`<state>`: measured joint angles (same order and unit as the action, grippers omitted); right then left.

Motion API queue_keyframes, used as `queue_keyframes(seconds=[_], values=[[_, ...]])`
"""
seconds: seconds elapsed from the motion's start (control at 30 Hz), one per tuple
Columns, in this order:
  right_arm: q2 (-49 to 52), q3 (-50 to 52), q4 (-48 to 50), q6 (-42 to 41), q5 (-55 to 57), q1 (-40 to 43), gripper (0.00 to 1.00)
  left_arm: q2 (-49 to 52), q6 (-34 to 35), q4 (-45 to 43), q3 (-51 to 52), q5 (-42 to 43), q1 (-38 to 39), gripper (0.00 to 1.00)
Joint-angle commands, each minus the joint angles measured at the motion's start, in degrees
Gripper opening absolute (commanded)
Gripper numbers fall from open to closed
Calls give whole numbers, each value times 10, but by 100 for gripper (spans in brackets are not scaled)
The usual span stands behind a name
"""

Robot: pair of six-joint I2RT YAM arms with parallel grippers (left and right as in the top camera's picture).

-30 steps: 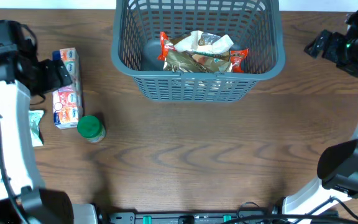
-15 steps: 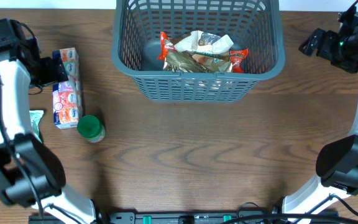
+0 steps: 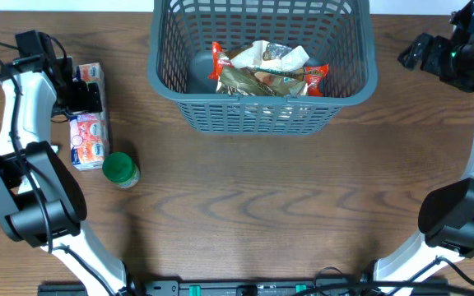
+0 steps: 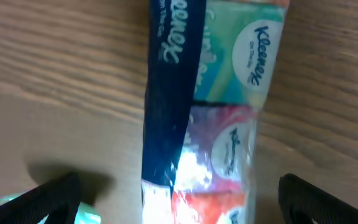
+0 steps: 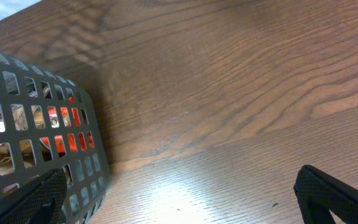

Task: Pack container
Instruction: 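Reach the left gripper toward the Kleenex tissue box, then grasp the Kleenex tissue pack with the left gripper and lift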

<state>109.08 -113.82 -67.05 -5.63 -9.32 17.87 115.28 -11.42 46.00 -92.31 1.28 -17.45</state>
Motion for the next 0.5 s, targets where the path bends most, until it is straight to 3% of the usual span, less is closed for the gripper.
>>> queue_keyframes(seconds=[0.0, 0.47], values=[[2, 2, 0, 5, 5, -3, 99, 17, -30, -9, -7, -4, 0, 98], [2, 2, 0, 5, 5, -3, 99, 91, -36, -35, -7, -3, 0, 98]])
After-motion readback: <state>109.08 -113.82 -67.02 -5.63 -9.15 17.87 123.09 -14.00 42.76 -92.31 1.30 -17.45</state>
